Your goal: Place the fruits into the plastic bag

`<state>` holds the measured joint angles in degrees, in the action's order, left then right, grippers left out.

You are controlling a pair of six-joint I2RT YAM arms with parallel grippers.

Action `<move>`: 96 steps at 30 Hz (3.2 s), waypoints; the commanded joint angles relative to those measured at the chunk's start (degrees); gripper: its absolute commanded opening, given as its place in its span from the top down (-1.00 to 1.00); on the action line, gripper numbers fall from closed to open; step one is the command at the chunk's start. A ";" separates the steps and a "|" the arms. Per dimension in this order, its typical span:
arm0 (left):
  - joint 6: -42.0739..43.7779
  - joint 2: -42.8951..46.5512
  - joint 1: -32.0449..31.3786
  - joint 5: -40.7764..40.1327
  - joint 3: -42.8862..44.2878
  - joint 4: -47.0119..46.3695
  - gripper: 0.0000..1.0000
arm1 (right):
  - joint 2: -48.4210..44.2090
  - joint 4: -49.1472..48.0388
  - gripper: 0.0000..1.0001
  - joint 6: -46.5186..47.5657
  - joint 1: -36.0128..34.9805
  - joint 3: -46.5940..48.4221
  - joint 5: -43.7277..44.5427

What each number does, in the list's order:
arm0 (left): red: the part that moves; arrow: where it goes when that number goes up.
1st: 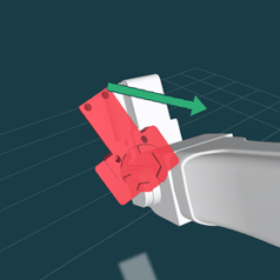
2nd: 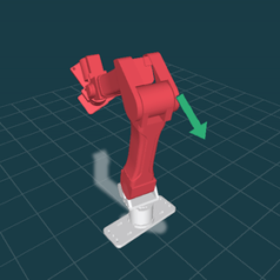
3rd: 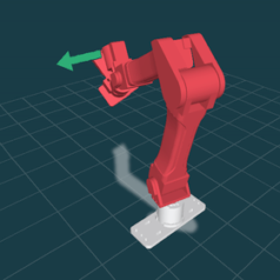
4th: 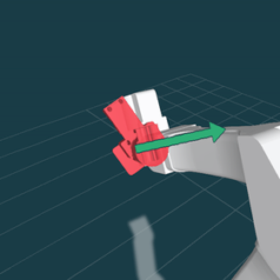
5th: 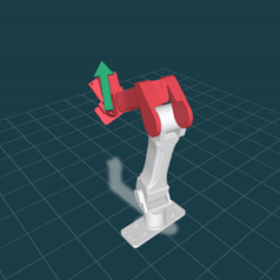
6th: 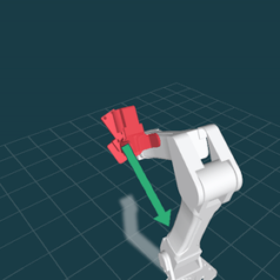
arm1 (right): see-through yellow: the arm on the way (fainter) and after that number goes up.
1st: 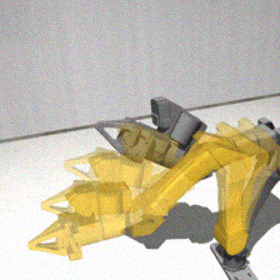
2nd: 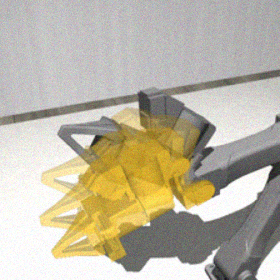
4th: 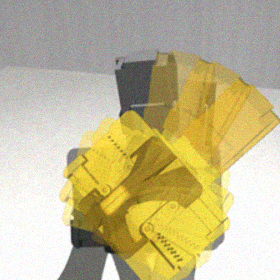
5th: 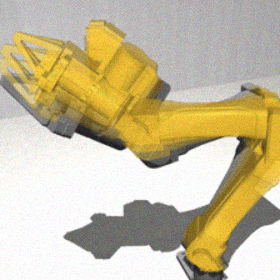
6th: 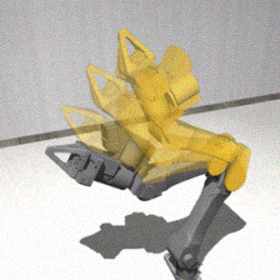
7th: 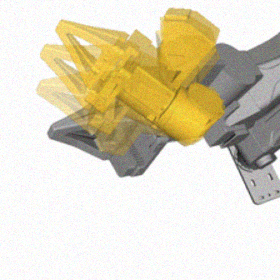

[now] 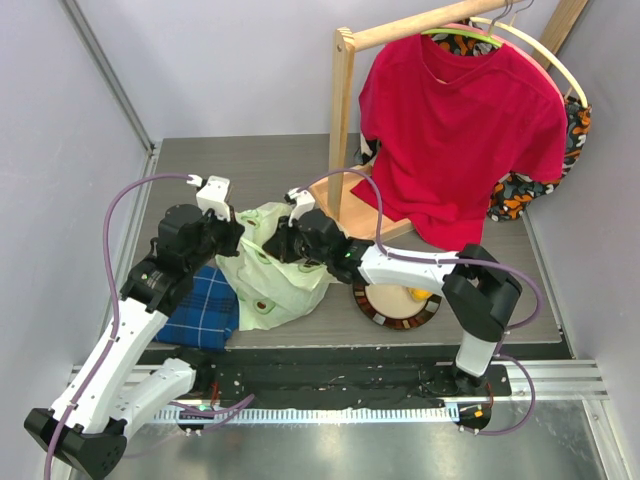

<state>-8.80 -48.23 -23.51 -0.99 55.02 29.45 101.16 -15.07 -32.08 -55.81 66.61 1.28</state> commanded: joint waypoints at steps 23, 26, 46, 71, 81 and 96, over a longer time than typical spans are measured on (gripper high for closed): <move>-0.52 0.33 0.13 -0.15 0.35 -1.94 1.00 | -27.84 18.31 -0.71 19.06 0.09 -5.08 15.74; -0.52 0.24 0.13 -0.06 0.43 -2.03 1.00 | -32.33 23.23 -0.85 20.65 2.62 -7.88 19.71; -0.52 0.50 0.13 -0.24 0.43 -1.94 1.00 | -42.98 56.55 -0.91 -4.57 25.92 -21.07 22.54; -0.61 0.68 0.13 0.20 0.35 -2.12 1.00 | -34.02 49.44 -0.50 -4.14 30.15 -28.82 16.48; -0.69 0.50 0.13 0.47 0.43 -2.03 1.00 | -34.89 50.40 0.24 -3.43 30.15 -28.21 16.83; -0.69 0.59 0.13 0.38 0.43 -2.12 1.00 | -45.00 44.80 0.49 -0.18 20.50 -19.06 14.11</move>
<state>-8.99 -48.23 -23.49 -0.95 55.02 29.43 59.22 38.37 -33.91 -30.17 45.12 16.91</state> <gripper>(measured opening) 0.013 0.700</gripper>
